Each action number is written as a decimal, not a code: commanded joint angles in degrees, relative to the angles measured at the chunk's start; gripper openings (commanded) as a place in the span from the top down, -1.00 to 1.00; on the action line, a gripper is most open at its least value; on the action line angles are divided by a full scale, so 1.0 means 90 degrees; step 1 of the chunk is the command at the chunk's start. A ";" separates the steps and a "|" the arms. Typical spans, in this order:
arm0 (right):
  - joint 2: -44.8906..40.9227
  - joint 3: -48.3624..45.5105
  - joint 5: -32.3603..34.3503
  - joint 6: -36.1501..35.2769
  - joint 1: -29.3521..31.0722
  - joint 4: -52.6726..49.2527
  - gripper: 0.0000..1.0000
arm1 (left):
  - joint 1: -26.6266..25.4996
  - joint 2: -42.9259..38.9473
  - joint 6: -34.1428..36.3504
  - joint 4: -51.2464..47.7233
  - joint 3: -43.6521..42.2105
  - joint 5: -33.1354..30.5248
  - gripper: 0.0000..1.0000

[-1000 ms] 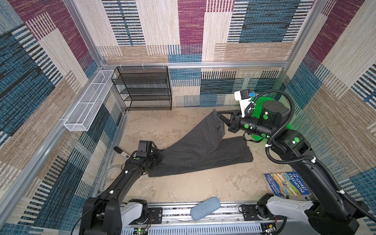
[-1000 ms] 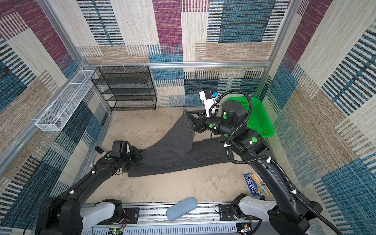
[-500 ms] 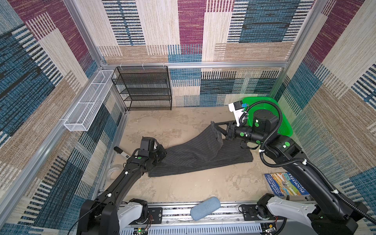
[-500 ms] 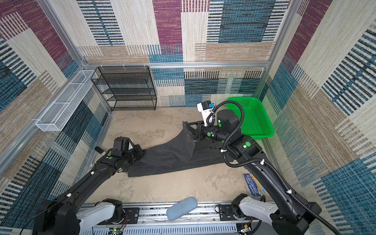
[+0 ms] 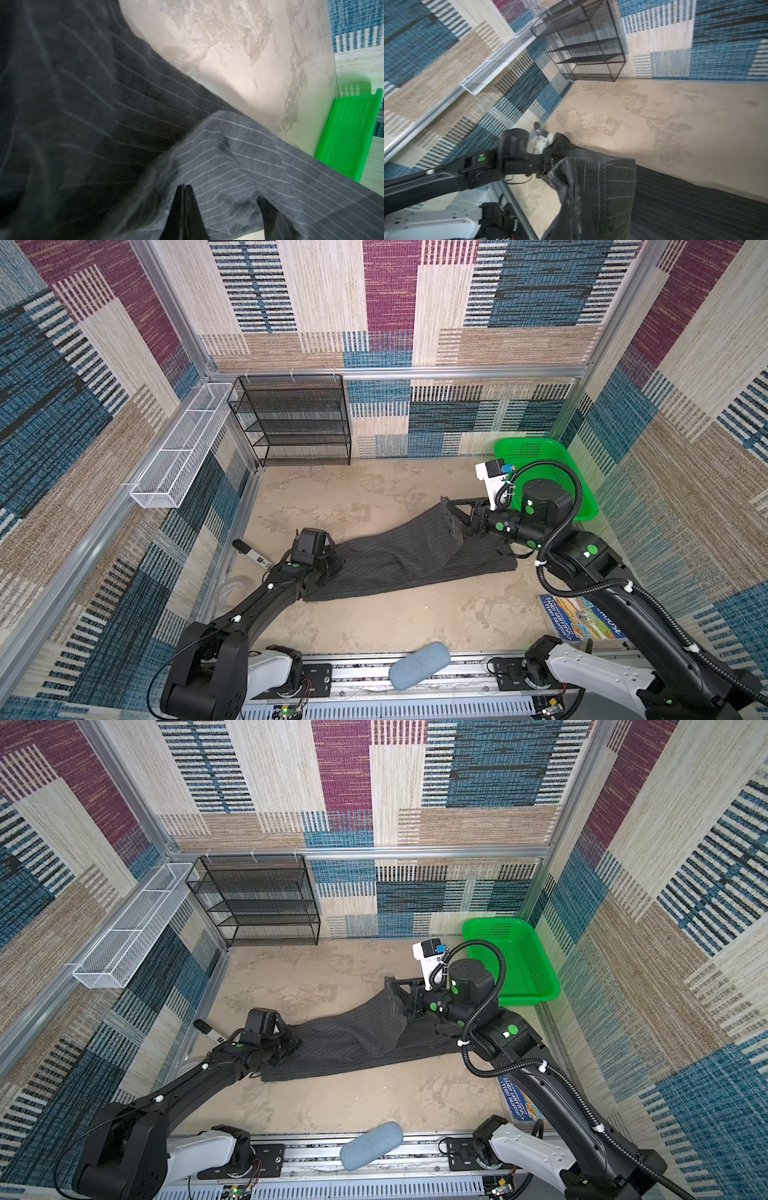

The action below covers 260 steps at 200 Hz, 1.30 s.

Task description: Fold and stack the long sleeve shirts

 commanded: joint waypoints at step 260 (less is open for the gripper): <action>0.1319 -0.2010 0.0425 -0.2076 -0.2820 0.2085 0.87 | 0.0080 -0.0906 0.0578 -0.1276 0.0490 -0.0125 1.00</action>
